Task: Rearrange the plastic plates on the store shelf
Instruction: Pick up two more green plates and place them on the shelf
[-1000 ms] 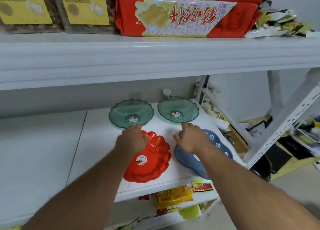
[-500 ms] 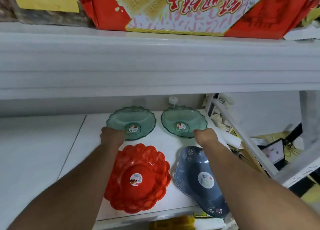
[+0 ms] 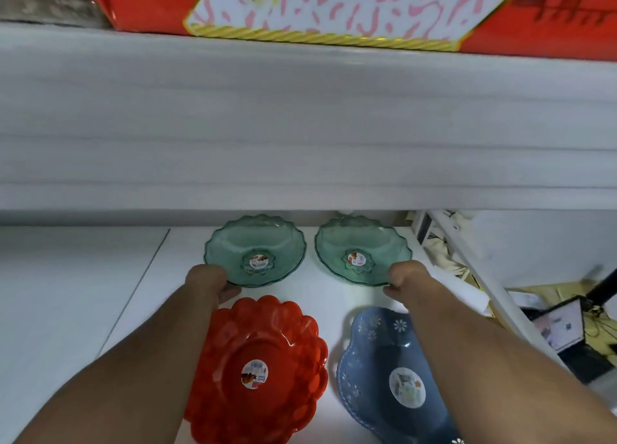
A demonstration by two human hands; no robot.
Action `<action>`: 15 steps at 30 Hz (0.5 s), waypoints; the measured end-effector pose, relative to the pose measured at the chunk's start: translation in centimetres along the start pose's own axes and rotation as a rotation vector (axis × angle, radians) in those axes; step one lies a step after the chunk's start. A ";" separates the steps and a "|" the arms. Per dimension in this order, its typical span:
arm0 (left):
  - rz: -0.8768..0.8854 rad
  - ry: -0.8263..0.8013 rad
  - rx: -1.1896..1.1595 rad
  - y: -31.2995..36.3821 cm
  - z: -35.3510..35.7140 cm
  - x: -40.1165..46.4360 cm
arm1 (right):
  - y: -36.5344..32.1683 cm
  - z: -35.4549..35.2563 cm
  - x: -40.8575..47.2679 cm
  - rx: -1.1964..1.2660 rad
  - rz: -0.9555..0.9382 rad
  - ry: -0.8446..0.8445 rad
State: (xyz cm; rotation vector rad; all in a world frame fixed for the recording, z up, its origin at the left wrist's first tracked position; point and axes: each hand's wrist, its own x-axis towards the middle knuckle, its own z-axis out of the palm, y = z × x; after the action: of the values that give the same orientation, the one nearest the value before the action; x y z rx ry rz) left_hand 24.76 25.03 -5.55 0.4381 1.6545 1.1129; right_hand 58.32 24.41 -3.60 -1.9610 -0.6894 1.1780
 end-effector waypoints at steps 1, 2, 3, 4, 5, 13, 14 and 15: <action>-0.005 -0.020 -0.020 0.1 -0.3 -0.5 | 0.1 0.2 0.5 0.064 0.055 0.003; 0.004 -0.007 -0.018 0.1 -0.4 -0.6 | 0.1 0.4 0.0 0.091 0.086 -0.001; 0.008 -0.015 -0.039 0.3 -0.5 -1.1 | 0.2 0.5 0.2 0.114 0.094 -0.016; 0.008 0.001 -0.043 0.5 -0.8 -1.1 | 0.2 0.6 0.1 0.130 0.089 0.004; 0.018 -0.009 -0.048 0.5 -1.0 -1.1 | -0.1 0.7 -0.1 0.156 0.092 0.028; 0.041 0.007 -0.122 1.3 -3.5 -3.8 | -0.7 0.4 -3.2 0.228 0.057 0.033; 0.035 0.005 -0.133 1.5 -4.0 -4.5 | -0.7 0.3 -3.9 0.231 0.048 0.032; 0.033 0.006 -0.147 1.4 -4.4 -4.7 | -0.8 0.3 -4.5 0.242 0.045 0.027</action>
State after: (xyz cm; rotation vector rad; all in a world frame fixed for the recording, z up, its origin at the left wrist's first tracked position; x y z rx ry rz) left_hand 22.31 20.31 -1.67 0.3684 1.5634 1.2518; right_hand 56.06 21.57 -0.79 -1.7935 -0.4666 1.1999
